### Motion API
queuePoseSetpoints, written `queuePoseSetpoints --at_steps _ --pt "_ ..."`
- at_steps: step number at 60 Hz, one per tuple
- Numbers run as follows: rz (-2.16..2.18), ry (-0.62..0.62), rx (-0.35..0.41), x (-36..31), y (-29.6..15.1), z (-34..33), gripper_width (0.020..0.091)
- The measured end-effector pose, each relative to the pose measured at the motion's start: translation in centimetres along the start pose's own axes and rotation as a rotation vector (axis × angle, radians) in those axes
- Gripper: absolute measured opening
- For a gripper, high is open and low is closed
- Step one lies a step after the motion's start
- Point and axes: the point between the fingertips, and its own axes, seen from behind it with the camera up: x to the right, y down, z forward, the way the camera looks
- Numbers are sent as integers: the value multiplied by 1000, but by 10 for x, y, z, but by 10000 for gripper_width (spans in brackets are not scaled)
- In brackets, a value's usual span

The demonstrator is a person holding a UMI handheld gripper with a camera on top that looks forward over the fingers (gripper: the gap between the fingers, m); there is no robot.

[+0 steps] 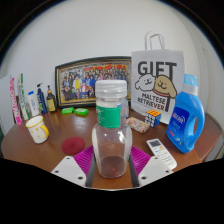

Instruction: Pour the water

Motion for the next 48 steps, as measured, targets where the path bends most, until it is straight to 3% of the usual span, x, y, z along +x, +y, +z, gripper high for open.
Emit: queuePoseSetpoints --at_steps 13,20,34,48 --pt "-14 45 -21 5 -1 2 412" --pt "-70 112 -34 9 -15 0 408" --pt "-420 284 8 -10 -100 -1 407" --pt "-1044 488 -8 -89 -173 10 407"
